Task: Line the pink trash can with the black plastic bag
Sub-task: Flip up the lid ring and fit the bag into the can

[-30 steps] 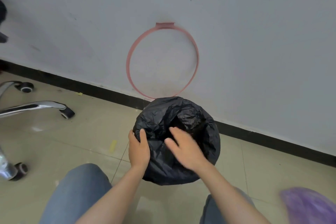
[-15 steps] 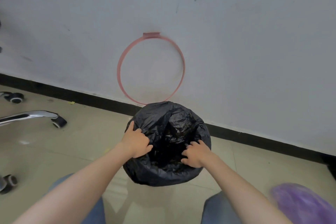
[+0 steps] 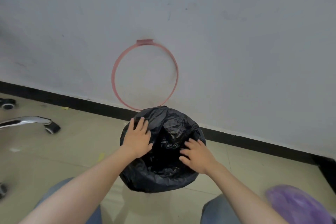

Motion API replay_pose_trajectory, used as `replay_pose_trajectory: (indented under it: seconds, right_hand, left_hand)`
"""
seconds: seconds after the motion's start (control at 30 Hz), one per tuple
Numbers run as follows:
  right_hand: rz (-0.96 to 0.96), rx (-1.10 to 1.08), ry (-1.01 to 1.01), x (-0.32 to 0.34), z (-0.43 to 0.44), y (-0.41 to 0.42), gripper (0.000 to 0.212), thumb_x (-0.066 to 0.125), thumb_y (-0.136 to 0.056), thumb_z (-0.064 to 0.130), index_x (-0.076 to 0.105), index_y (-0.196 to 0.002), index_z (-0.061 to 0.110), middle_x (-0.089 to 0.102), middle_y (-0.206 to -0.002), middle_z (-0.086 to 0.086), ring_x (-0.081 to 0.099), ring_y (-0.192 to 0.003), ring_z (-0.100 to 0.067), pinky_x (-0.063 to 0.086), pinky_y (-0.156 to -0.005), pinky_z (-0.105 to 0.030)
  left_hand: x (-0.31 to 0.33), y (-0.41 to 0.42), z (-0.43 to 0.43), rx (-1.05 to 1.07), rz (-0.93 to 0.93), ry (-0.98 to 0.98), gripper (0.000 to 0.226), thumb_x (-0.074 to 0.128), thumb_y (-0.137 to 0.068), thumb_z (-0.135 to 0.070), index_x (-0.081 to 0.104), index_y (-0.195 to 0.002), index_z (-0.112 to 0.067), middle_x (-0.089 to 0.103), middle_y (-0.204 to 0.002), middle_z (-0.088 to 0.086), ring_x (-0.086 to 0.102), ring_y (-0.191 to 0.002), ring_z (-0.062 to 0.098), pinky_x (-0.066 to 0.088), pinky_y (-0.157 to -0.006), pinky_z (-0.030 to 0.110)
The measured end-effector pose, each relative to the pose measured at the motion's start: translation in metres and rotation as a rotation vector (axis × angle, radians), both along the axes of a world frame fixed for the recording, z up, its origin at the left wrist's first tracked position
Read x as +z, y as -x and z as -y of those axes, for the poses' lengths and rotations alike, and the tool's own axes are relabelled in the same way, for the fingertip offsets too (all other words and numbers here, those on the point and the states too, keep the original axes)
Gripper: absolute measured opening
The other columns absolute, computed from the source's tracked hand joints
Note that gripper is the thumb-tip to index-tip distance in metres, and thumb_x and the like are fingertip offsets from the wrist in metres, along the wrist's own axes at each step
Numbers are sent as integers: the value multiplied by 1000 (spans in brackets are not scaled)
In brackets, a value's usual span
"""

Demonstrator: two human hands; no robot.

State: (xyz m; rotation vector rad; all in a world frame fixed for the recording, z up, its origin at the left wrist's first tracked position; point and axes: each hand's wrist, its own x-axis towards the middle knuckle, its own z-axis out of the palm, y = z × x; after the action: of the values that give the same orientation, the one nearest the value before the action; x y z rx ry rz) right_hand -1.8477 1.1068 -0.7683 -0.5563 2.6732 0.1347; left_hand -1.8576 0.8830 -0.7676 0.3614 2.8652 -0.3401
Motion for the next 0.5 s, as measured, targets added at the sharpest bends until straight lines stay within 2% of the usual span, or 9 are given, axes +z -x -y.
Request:
replay_pose_trajectory:
  seconds: [0.07, 0.1, 0.13, 0.2, 0.27, 0.33, 0.4, 0.5]
  right_hand:
    - [-193, -147, 167, -1, -7, -3, 63, 14, -87, 54, 37, -137, 23, 19, -155, -8, 8, -144, -25, 8, -118, -40]
    - [-225, -231, 229, -2, -12, -3, 55, 22, -92, 49, 31, -140, 23, 12, -156, -8, 5, -144, -25, 9, -118, -39]
    - [-209, -308, 279, -5, -15, -5, 50, 31, -95, 41, 26, -142, 22, 7, -157, -10, 3, -144, -25, 10, -118, -37]
    - [-87, -482, 467, -10, -15, -10, 55, 43, -95, 30, 19, -144, 19, 0, -156, -12, 3, -144, -26, 12, -117, -35]
    - [16, -626, 690, -15, -7, -17, 61, 45, -95, 23, 12, -145, 14, -6, -156, -12, 3, -144, -24, 12, -117, -33]
    - [40, -689, 769, -19, 0, -23, 64, 43, -96, 21, 4, -145, 11, -13, -155, -11, -1, -144, -24, 10, -116, -31]
    - [45, -717, 779, -24, 6, -30, 65, 39, -97, 22, -2, -145, 10, -19, -154, -11, -2, -144, -24, 10, -116, -30]
    - [67, -772, 787, -25, 18, -47, 68, 36, -97, 29, -9, -144, 10, -25, -152, -13, -2, -144, -26, 13, -116, -31]
  left_hand:
    - [1, -16, 8, 263, -134, -253, 63, 29, -93, -47, 10, -145, -16, -5, -156, 15, -11, -142, 32, 2, -113, 53]
    - [1, -25, 13, 437, -164, -409, 67, 32, -93, -46, 3, -145, -16, -7, -155, 16, -10, -141, 34, 6, -113, 52]
    - [-2, -33, 18, 618, -151, -588, 71, 36, -93, -45, -1, -145, -15, -7, -155, 17, -7, -141, 37, 9, -113, 52]
    - [-6, -47, 21, 921, -14, -1026, 79, 46, -91, -38, -6, -145, -15, -3, -155, 18, 5, -140, 39, 18, -112, 51]
    - [-14, -57, 10, 1008, 100, -1351, 85, 53, -89, -31, -9, -145, -15, 4, -155, 16, 17, -138, 37, 23, -113, 48]
    - [-18, -60, -3, 993, 134, -1392, 87, 55, -89, -27, -11, -144, -14, 3, -154, 15, 20, -138, 35, 23, -111, 45]
    - [-20, -51, -5, 1006, 69, -1346, 84, 55, -88, -24, -7, -145, -15, 5, -153, 15, 23, -136, 36, 26, -110, 44]
    - [-15, -25, 11, 925, 63, -1415, 72, 53, -88, -17, 10, -145, -18, 24, -150, 14, 33, -131, 35, 31, -109, 48]
